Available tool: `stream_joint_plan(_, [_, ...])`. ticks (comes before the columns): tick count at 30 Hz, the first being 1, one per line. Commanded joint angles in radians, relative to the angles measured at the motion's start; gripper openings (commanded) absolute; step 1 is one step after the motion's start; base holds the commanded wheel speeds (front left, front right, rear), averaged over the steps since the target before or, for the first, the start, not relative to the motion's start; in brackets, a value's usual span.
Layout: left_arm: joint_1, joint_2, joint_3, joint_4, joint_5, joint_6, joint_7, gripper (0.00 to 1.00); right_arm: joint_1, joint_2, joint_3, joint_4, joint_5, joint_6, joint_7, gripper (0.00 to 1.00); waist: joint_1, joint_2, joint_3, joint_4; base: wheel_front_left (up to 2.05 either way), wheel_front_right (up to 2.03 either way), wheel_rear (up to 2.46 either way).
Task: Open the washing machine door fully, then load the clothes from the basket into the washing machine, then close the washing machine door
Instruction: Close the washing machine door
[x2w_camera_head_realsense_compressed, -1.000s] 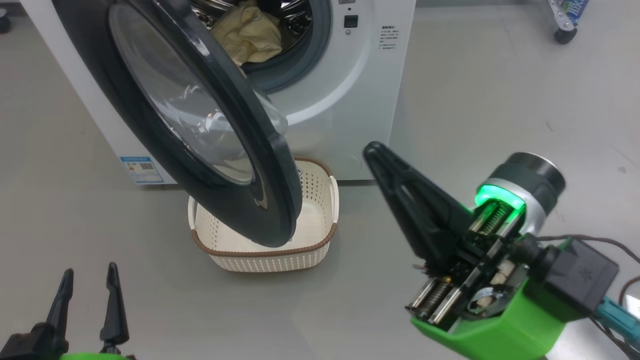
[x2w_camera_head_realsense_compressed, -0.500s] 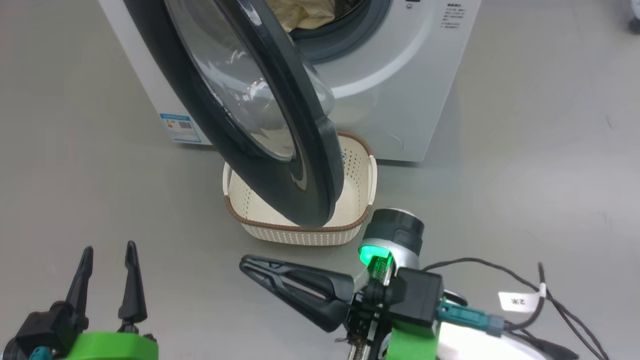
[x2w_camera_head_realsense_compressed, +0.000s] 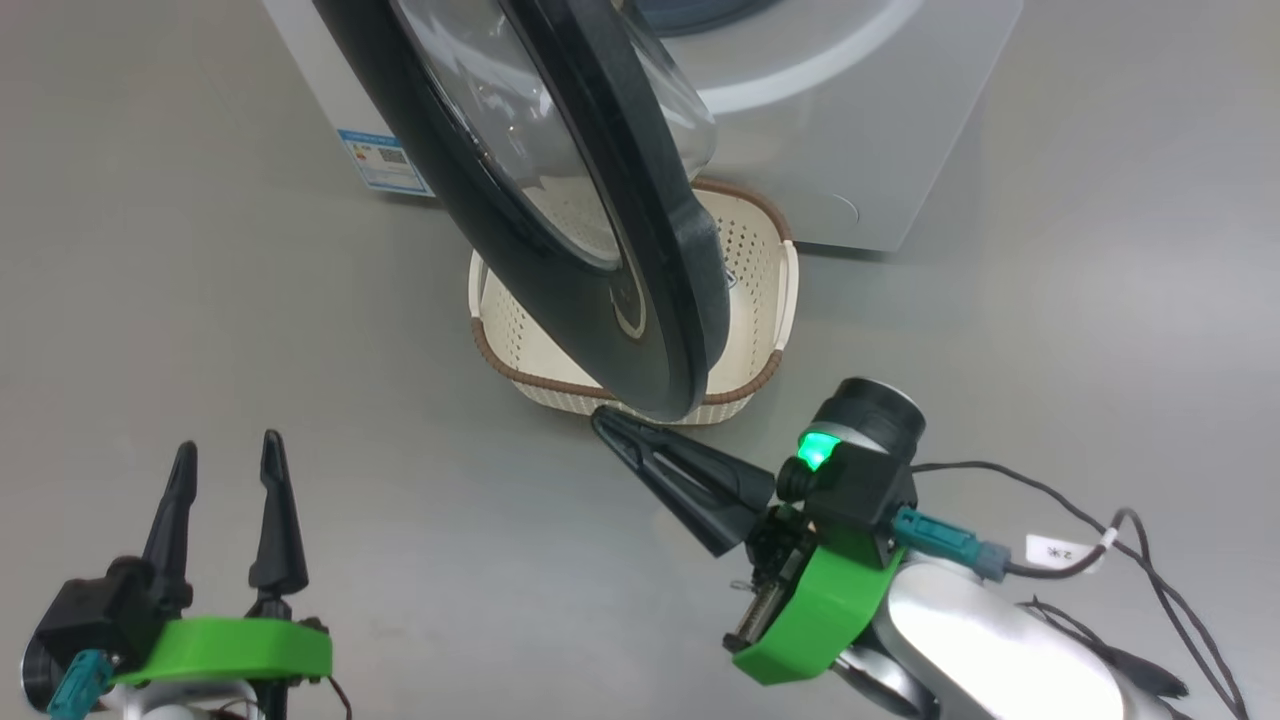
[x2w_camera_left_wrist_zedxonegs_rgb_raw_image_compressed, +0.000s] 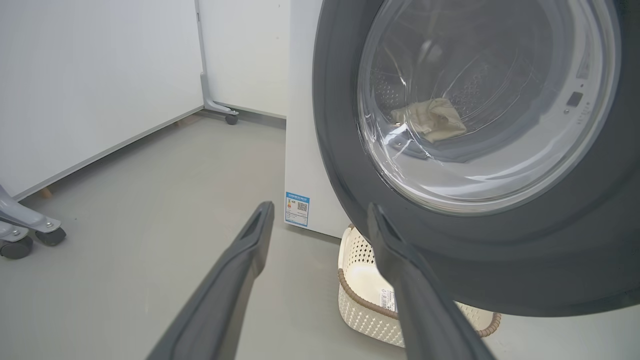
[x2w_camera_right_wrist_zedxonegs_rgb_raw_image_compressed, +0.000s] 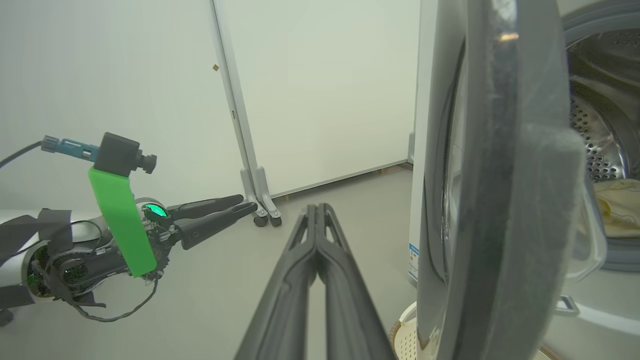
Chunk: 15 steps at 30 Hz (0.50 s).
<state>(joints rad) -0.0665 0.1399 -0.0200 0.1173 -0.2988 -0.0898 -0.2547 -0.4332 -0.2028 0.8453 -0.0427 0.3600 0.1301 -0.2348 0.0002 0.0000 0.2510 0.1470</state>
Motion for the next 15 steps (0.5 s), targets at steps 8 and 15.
stream_joint_plan(8, [-0.069,-0.012,0.052,-0.013,0.026,-0.024,-0.007,1.0,0.01,0.038,-0.074,0.032,-0.019,0.001,-0.017,0.0,-0.0002,0.0,0.051,0.012,0.0,0.0,0.0])
stream_joint_plan(15, [-0.093,-0.019,0.06,-0.007,0.031,-0.034,-0.007,1.0,-0.012,0.074,-0.166,0.08,-0.041,0.001,-0.022,0.0,-0.0002,0.0,0.079,0.012,0.0,0.0,0.0])
